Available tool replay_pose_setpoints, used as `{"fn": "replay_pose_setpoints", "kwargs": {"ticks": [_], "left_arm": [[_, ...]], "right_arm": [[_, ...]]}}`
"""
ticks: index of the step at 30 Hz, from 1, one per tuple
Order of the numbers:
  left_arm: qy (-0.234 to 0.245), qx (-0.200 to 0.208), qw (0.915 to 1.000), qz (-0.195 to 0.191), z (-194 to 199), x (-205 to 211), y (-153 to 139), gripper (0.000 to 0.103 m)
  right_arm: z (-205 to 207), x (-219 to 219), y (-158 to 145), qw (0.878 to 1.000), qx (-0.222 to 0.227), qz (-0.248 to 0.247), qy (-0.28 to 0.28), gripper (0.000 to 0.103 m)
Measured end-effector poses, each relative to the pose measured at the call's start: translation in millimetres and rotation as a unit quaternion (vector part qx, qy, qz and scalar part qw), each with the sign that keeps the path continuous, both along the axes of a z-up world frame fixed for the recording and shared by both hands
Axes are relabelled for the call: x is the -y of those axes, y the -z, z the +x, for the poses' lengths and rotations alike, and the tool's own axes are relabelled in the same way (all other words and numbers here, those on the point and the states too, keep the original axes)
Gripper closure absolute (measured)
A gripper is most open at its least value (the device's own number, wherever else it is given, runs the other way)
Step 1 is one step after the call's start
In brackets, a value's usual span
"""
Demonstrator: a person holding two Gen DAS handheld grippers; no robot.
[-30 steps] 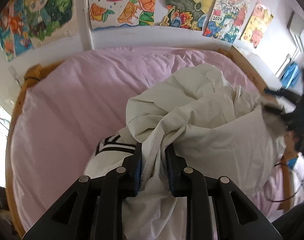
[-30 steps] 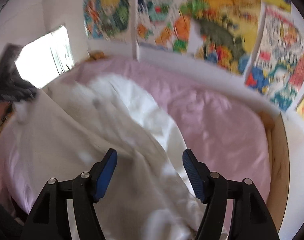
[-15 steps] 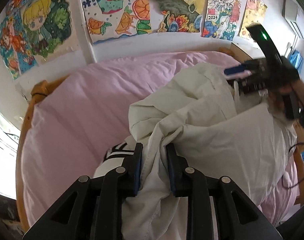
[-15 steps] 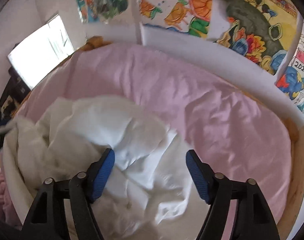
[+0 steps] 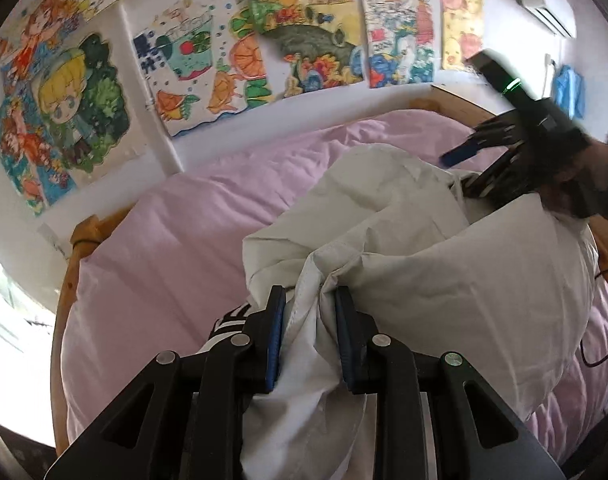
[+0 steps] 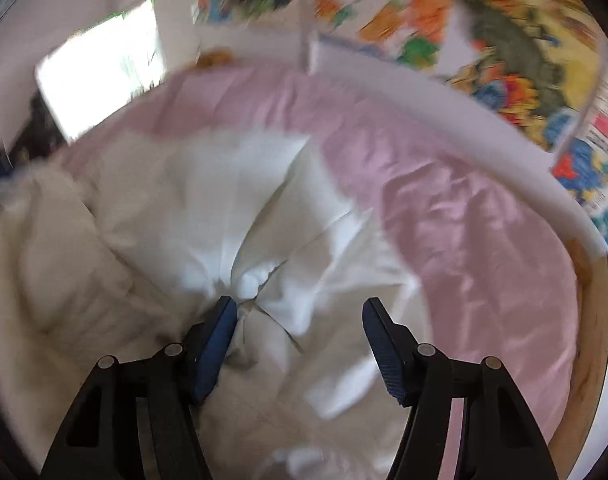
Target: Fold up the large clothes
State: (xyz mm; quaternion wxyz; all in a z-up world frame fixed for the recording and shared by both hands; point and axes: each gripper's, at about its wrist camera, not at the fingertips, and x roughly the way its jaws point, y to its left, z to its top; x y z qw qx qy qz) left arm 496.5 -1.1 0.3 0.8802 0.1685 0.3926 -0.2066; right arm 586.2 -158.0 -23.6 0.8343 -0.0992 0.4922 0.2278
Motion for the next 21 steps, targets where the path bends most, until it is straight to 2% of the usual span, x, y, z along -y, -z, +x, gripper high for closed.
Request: {"fn": "replay_pose_setpoints", "kwargs": {"ticks": [2,4,7,12,13,15,16,18,21], "left_arm": [[-0.009,-0.001,0.9998,-0.018,2.9,-7.7,-4.4,0.089],[-0.005,0.023,0.9992,-0.033,-3.7,-10.2,-11.5,0.092],[0.007,0.076,0.9967,-0.025,-29.6,-5.8,-23.3,0.094],[0.011,0.148,0.9883,-0.034,-64.6,-4.9,-49.8,0.096],[0.009,0.158,0.9867,-0.037,-68.6,-5.0,-55.8,0.096],[0.007,0.168,0.9849,-0.041,-69.0,-4.7,-63.8,0.096],[0.006,0.169,0.9848,-0.04,-66.1,-3.5,-66.5,0.096],[-0.003,0.156,0.9867,-0.047,-52.8,-1.6,-68.0,0.097],[-0.047,0.136,0.9869,-0.072,-28.8,-6.9,-68.0,0.102]], "right_arm": [[-5.9,22.0,-25.2,0.999,0.002,0.04,0.005,0.032],[-10.9,34.6,-37.4,0.997,-0.017,0.067,-0.015,0.028],[-8.0,38.5,-41.9,0.997,-0.034,0.066,-0.007,0.028],[-3.9,45.4,-54.5,0.998,-0.029,0.057,0.022,0.028],[-7.5,53.6,-59.5,0.995,-0.04,0.09,0.009,0.028],[-17.2,69.7,-66.3,0.984,-0.065,0.163,-0.032,0.027],[-30.3,77.1,-72.8,0.975,-0.068,0.197,-0.076,0.02],[-43.2,81.0,-78.6,0.979,-0.038,0.174,-0.094,0.017],[-38.6,77.7,-74.5,0.989,-0.024,0.143,-0.043,0.017]]}}
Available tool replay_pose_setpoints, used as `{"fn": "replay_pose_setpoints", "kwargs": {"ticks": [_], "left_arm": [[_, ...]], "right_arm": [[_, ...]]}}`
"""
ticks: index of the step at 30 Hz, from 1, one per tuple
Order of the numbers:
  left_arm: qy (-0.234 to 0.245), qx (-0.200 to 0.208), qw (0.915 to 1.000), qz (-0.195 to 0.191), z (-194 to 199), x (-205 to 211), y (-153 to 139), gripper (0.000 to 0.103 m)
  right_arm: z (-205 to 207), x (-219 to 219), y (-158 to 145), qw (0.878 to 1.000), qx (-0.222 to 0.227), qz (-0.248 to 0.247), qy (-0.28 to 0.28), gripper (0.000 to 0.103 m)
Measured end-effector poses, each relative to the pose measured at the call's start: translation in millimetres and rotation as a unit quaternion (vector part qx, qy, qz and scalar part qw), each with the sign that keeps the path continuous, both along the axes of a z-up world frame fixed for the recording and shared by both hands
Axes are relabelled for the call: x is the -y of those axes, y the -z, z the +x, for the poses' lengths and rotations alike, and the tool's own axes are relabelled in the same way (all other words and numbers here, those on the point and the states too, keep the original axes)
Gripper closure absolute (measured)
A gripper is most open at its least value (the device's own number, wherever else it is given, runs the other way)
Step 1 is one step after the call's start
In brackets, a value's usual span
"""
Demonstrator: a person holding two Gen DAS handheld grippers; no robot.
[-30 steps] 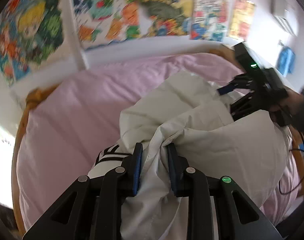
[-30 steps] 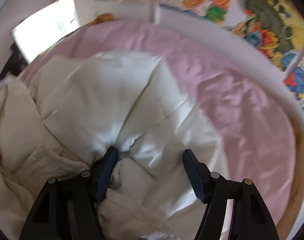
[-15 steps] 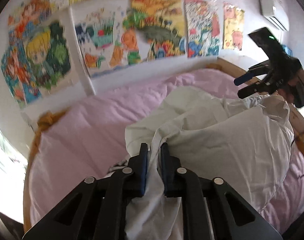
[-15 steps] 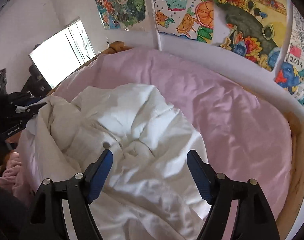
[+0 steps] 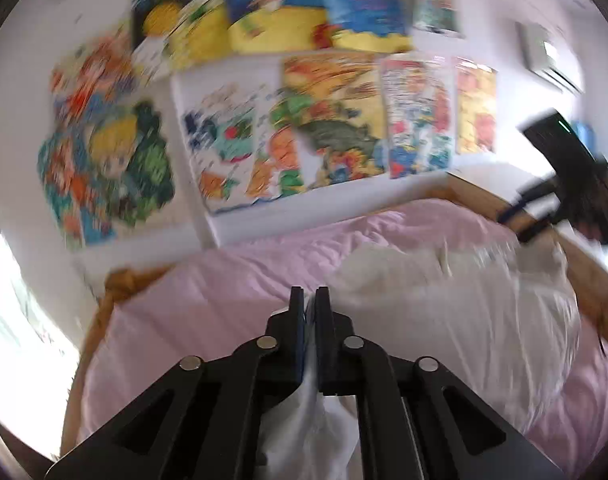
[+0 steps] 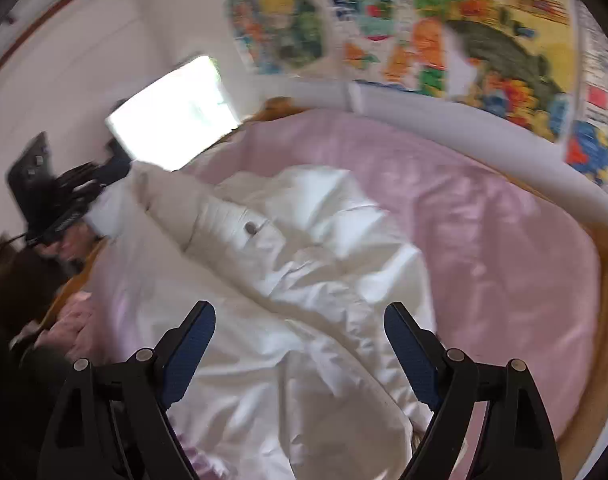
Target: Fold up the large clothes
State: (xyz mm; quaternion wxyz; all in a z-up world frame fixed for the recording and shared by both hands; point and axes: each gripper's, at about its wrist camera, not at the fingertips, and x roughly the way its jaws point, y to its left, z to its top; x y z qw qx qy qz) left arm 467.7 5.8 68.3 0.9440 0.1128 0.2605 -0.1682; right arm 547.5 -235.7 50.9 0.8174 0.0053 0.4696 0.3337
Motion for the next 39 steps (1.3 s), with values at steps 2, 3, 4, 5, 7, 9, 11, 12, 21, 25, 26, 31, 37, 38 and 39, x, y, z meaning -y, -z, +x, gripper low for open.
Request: {"fn": "replay_pose_setpoints", "kwargs": {"ticks": [2,3,4,5,7,9,11,12,21,25,26,31,37,38,39], "left_arm": [[-0.038,-0.009,0.9987,-0.032,23.6,-8.8,-3.4,0.103],[-0.049,-0.034,0.9975,-0.038,39.2,-10.9,-0.1,0.103],[-0.062,-0.055,0.9957,-0.043,51.5,-11.3,6.8,0.103],[-0.068,-0.069,0.9945,-0.041,60.6,-11.5,13.5,0.103],[-0.067,-0.078,0.9935,-0.047,65.7,-13.1,24.4,0.103],[-0.076,-0.076,0.9927,-0.054,63.7,-21.3,27.8,0.103],[-0.09,-0.078,0.9914,-0.054,64.0,-28.1,30.9,0.103],[-0.095,-0.08,0.9911,-0.048,65.5,-29.4,33.1,0.103],[-0.091,-0.05,0.9888,-0.108,44.1,-37.0,10.6,0.103],[-0.026,-0.044,0.994,-0.097,9.5,-29.8,3.8,0.103],[-0.01,-0.047,0.9944,-0.095,5.8,-27.1,7.4,0.103],[-0.01,-0.083,0.9965,0.009,28.2,0.8,61.7,0.103],[-0.076,-0.109,0.9905,-0.036,70.4,-14.5,83.8,0.103],[-0.078,-0.107,0.9905,-0.037,72.9,-15.1,84.6,0.103],[-0.08,-0.102,0.991,-0.034,75.2,-13.2,87.0,0.103]], "right_arm": [[1.8,-7.2,-3.9,0.999,0.024,0.02,0.037,0.017],[1.0,-12.4,-3.5,0.997,0.034,0.027,0.064,0.017],[-0.1,-19.1,-0.1,0.995,0.038,0.029,0.086,0.017],[-2.6,-26.1,4.6,0.993,0.048,0.025,0.102,0.017],[-14.5,-38.5,12.4,0.987,0.099,-0.003,0.127,0.017],[-33.3,-37.1,8.5,0.978,0.157,0.005,0.134,0.017],[-66.6,-36.2,-2.7,0.966,0.214,0.031,0.141,0.017],[-78.8,-37.7,-4.7,0.966,0.222,0.038,0.13,0.017],[-70.3,-80.4,31.4,0.946,0.257,-0.092,0.173,0.018],[-34.1,-70.1,50.4,0.943,0.236,-0.099,0.214,0.018],[-24.6,-68.3,58.4,0.944,0.224,-0.101,0.219,0.018],[-13.1,-61.4,68.2,0.944,0.213,-0.094,0.232,0.018],[-69.3,-37.1,35.0,0.944,0.224,-0.089,0.226,0.018],[-84.4,-34.5,36.9,0.943,0.228,-0.094,0.223,0.018],[-91.6,-35.1,40.1,0.942,0.231,-0.102,0.222,0.018]]}}
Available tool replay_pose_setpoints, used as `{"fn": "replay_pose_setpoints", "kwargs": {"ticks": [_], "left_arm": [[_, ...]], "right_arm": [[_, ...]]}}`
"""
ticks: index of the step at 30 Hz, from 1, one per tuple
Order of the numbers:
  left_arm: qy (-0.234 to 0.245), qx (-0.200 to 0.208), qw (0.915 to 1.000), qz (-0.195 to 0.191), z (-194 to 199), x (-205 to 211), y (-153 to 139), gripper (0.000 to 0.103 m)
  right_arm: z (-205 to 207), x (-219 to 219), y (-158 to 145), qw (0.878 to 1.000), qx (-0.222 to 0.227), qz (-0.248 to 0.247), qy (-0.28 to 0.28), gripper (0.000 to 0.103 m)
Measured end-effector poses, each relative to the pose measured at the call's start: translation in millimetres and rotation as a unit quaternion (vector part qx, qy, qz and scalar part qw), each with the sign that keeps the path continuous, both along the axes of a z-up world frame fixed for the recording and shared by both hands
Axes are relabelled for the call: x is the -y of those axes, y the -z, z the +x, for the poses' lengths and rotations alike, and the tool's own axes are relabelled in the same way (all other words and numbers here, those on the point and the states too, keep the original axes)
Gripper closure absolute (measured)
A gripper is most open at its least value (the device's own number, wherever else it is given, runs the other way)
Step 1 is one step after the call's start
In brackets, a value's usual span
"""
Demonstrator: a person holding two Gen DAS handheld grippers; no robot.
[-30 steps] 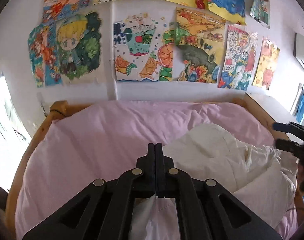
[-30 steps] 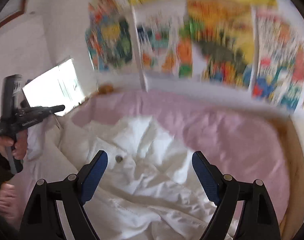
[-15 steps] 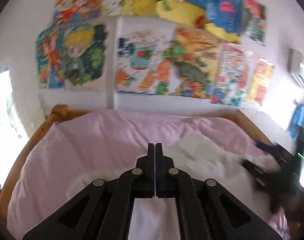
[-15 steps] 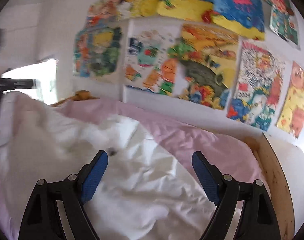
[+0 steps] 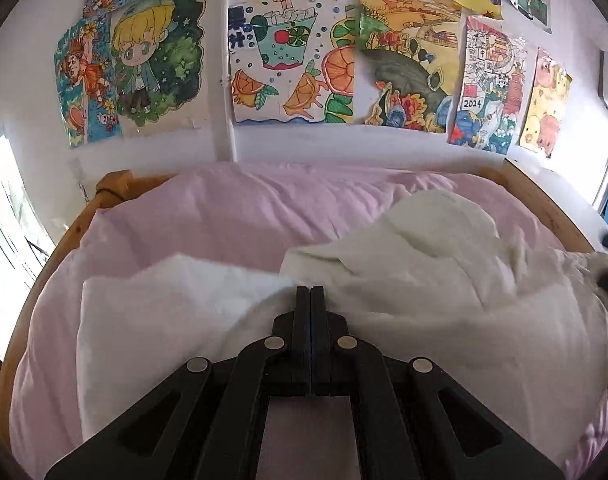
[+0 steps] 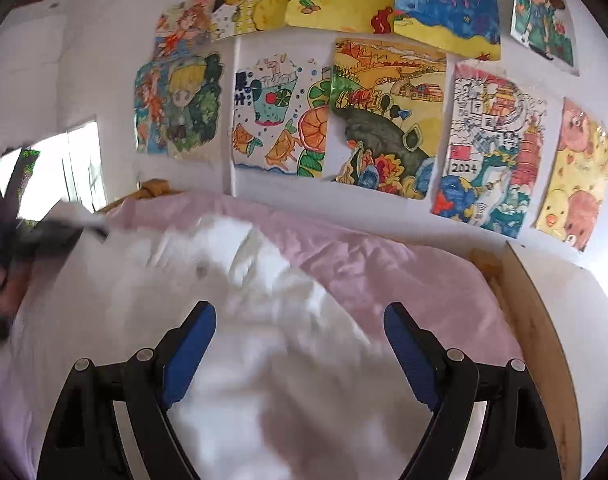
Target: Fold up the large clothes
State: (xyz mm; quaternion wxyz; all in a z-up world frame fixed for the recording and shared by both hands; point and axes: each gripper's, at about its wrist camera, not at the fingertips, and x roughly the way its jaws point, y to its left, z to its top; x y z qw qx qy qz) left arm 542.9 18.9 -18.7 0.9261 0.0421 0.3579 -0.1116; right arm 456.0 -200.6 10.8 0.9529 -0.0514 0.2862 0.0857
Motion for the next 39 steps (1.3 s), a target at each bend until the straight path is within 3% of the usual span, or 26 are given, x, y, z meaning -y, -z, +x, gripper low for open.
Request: {"fn": "replay_pose_setpoints", "kwargs": {"ticks": [2,5,8,10,12,15,19,27,39], "left_arm": [[-0.004,0.011,0.9998,0.017,1.0,3.1,3.7,0.103],[-0.008,0.021,0.9991,0.037,9.6,7.3,13.9,0.103],[-0.016,0.007,0.9991,0.04,34.3,1.9,28.3,0.103],[-0.027,-0.023,0.999,0.026,58.5,-7.8,42.7,0.103],[-0.036,-0.053,0.9979,0.012,76.7,-16.8,58.4,0.103],[-0.04,-0.068,0.9969,-0.003,86.9,-25.4,73.0,0.103],[-0.044,-0.084,0.9953,-0.021,94.9,-34.1,92.3,0.103],[-0.049,-0.082,0.9947,-0.038,102.1,-37.3,104.5,0.103],[-0.053,-0.085,0.9938,-0.049,106.7,-40.0,110.7,0.103]], "right_arm": [[-5.6,-3.3,19.7,0.999,0.009,-0.04,0.015,0.018],[21.8,1.2,47.1,0.997,0.022,-0.058,0.048,0.018],[52.9,2.7,59.7,0.997,0.027,-0.047,0.063,0.019],[76.7,0.4,68.5,0.997,0.011,-0.041,0.058,0.018],[100.1,1.8,81.9,0.998,-0.033,-0.023,0.046,0.018],[118.8,7.0,97.3,0.997,-0.072,0.005,0.037,0.018],[123.5,9.9,116.5,0.995,-0.087,0.023,0.035,0.018],[133.7,18.0,139.6,0.993,-0.096,0.06,0.035,0.015],[138.7,17.6,150.3,0.992,-0.105,0.061,0.04,0.014]]}}
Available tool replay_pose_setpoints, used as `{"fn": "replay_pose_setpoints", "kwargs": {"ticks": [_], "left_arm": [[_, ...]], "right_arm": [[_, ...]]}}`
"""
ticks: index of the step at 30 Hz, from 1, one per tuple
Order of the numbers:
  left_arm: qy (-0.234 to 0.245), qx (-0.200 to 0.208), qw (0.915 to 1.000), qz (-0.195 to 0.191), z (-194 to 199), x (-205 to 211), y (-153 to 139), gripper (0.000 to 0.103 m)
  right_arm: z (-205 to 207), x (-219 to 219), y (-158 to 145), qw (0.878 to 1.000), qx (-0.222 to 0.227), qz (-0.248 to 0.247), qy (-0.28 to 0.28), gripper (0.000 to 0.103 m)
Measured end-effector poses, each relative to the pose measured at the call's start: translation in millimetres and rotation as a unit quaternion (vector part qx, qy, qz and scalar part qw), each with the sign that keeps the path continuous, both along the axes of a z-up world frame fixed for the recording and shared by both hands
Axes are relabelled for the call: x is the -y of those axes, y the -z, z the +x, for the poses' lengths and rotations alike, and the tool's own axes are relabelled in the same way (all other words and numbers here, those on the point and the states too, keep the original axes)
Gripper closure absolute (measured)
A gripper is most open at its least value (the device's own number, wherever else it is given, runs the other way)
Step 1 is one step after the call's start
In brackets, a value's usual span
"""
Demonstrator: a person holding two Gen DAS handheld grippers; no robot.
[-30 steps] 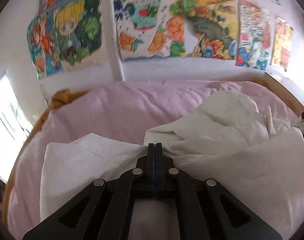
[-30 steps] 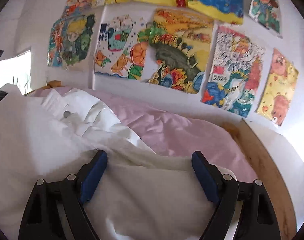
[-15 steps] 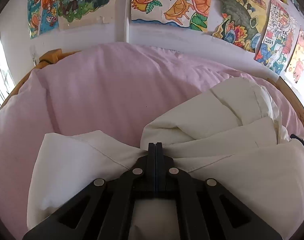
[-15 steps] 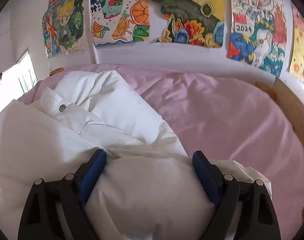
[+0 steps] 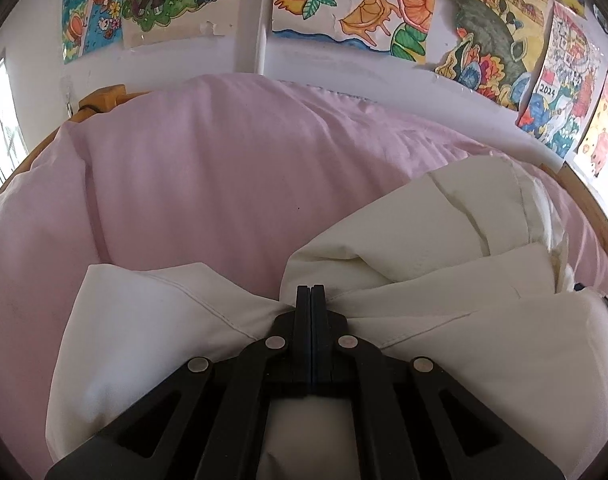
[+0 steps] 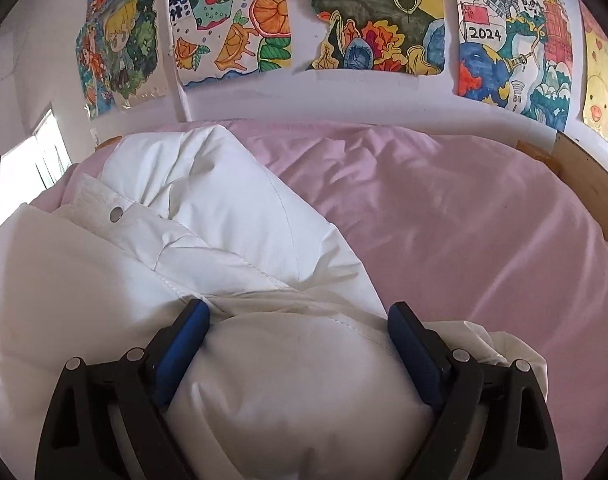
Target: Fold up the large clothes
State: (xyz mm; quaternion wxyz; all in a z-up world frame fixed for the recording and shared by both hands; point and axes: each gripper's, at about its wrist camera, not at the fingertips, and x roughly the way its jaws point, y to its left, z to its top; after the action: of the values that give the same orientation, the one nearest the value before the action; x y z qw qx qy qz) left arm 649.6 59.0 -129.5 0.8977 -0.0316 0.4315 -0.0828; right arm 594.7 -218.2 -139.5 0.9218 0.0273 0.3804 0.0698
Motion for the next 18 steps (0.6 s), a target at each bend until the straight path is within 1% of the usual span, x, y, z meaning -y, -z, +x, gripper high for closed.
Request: {"fn": "replay_pose_setpoints", "kwargs": {"ticks": [1,2,6,8,11,13,14,15,16,17,18], "left_arm": [[0.0,0.002,1.0,-0.005,-2.0,-1.5,-5.9,0.103],[0.001,0.005,0.9999,-0.01,-4.6,-3.5,-12.6,0.103],[0.003,0.039,0.9987,-0.032,-28.9,-20.6,-50.6,0.103],[0.004,0.057,0.9981,-0.026,-47.5,-28.9,-69.4,0.103],[0.013,0.069,0.9971,-0.029,-75.8,-38.9,-84.5,0.103],[0.023,0.067,0.9971,-0.028,-93.6,-39.1,-84.1,0.103],[0.029,0.066,0.9971,-0.023,-101.0,-35.9,-81.3,0.102],[0.036,0.066,0.9971,-0.008,-107.1,-30.5,-76.0,0.102],[0.037,0.067,0.9971,0.006,-110.6,-25.8,-70.5,0.102],[0.036,0.065,0.9972,0.012,-111.2,-22.7,-64.9,0.102],[0.032,0.064,0.9973,0.013,-109.9,-21.9,-60.1,0.102]], "right_arm": [[-0.5,-0.2,-3.4,1.0,-0.001,-0.002,-0.001,0.014],[-4.6,1.5,-12.2,1.0,0.008,-0.002,-0.001,0.014],[-32.6,10.6,-49.9,0.999,0.051,0.006,0.007,0.012],[-53.9,19.2,-73.2,0.997,0.068,0.013,0.017,0.012],[-81.9,21.4,-88.3,0.997,0.072,0.019,0.01,0.012],[-97.9,10.9,-85.5,0.997,0.071,0.012,-0.004,0.012],[-102.1,4.2,-79.1,0.998,0.063,0.011,-0.011,0.011],[-103.0,-5.0,-70.1,0.999,0.05,0.005,-0.021,0.011],[-104.4,-12.1,-63.6,0.999,0.047,-0.008,-0.02,0.011],[-105.4,-17.5,-58.2,0.998,0.051,-0.019,-0.015,0.008],[-101.6,-20.6,-51.7,0.998,0.052,-0.021,-0.006,0.006]]}}
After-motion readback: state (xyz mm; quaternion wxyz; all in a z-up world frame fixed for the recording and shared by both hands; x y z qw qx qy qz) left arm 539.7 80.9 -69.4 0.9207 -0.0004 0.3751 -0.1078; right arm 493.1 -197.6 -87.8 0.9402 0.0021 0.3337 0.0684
